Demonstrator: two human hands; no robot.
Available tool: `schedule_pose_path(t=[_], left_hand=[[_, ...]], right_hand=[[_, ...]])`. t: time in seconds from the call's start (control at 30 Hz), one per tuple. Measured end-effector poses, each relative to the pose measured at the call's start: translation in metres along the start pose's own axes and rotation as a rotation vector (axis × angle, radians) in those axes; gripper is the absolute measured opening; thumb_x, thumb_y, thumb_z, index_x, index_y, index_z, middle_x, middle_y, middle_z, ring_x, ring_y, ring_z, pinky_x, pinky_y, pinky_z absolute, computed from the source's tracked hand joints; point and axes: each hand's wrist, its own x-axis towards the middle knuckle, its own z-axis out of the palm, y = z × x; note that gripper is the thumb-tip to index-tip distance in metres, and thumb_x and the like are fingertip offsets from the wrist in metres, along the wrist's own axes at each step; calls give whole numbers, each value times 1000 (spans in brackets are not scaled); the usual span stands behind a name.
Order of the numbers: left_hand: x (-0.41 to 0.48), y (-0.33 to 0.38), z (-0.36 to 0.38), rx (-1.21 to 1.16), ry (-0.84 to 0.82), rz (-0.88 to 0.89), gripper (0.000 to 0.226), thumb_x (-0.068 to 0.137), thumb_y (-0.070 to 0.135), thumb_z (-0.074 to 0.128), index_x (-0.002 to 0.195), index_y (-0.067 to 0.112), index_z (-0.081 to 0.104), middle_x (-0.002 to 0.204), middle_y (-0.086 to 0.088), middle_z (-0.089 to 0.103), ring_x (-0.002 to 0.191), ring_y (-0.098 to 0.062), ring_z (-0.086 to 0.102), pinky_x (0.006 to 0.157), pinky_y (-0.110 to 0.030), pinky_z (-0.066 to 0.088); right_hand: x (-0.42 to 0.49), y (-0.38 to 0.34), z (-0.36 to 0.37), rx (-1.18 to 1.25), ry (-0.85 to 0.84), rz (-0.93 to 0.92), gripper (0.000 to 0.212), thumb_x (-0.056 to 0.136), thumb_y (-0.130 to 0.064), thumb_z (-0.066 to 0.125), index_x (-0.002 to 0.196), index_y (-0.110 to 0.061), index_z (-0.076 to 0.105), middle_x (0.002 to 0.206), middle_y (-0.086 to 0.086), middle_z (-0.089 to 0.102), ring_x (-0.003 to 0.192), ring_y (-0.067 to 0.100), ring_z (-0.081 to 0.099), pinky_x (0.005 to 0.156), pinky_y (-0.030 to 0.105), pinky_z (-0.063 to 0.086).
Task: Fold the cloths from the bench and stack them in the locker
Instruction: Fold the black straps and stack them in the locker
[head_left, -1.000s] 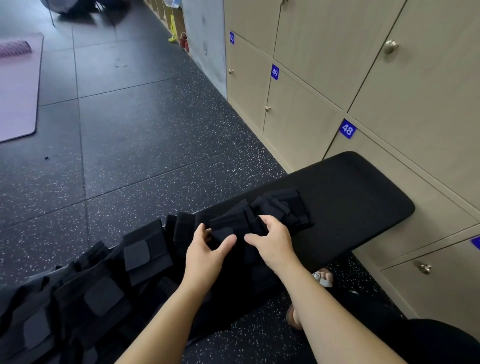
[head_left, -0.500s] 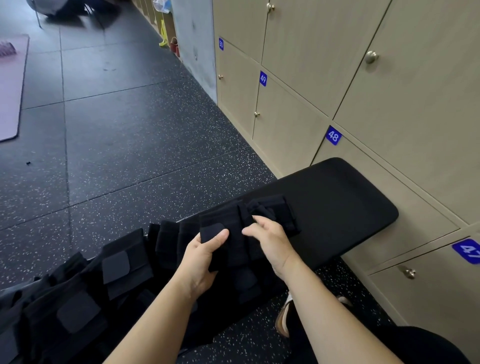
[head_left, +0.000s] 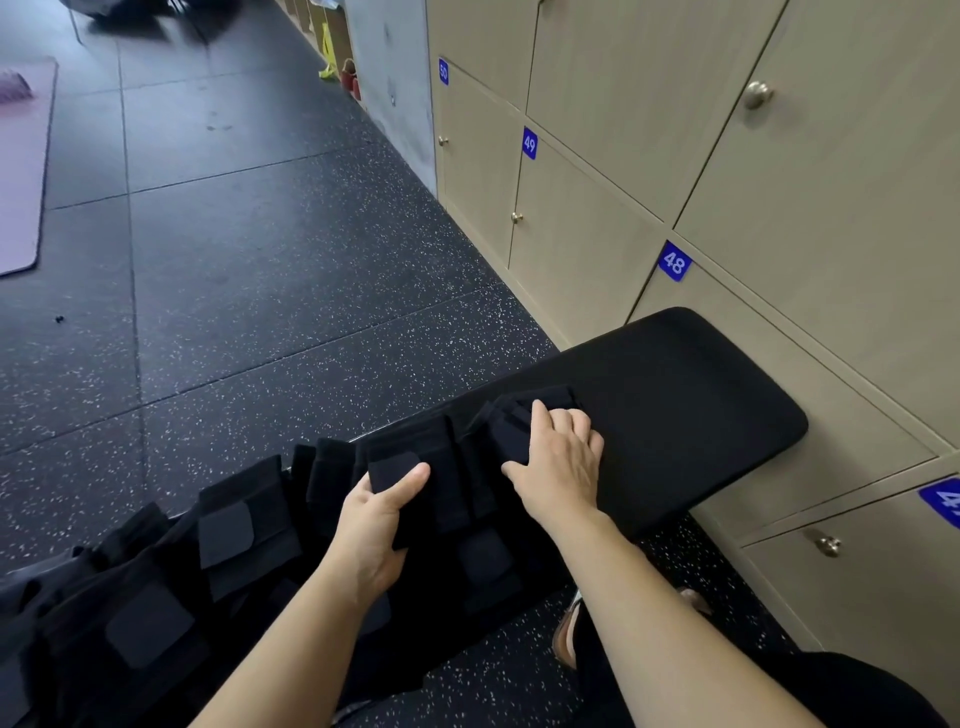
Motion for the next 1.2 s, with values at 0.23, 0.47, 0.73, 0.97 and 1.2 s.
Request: schedule_pose_path(t=[0.23,0.47,0.73,0.97,1.2], left_hand=[[-12,6,6,-44,-36,-10,31,85,7,69,114,-3,64,102,-21,73,86,-31,73,63,-38,59],[-36,17,34,-31,-156,-5,44,80,15,70,120,-3,63,111,-22,70,101,-37,69,81,-48,58],[-84,21,81,3,-309,13,41,85,16,67,123,2,62,113,-19,70,105,-36,68,86,-47,57],[-136,-9,129,106,-349,34,55,80,17,75,131,12,54,108,-14,73,95,-32,72,77,-46,59],[-191,-53,185,191,-404,52,74,80,21,78,142,29,39,112,-10,71,95,-29,72,86,-51,57]], right_hand=[[-3,-5,-14,447,-77,111,31,89,-27,62,119,-22,56,115,-2,59,97,18,57,78,29,41],[-23,-2,-53,1049,0,177,10,81,-16,68,91,-19,68,87,-5,72,85,14,68,82,38,56],[-77,17,-105,1446,-37,213,18,95,-15,57,98,-12,74,95,5,75,93,20,71,88,41,56],[-133,62,-128,1425,60,265,39,100,-35,47,132,-15,58,132,-2,59,122,11,54,107,33,41],[-195,116,-158,1012,427,223,52,73,-36,81,111,-37,44,112,-26,46,101,-27,39,76,1,38]])
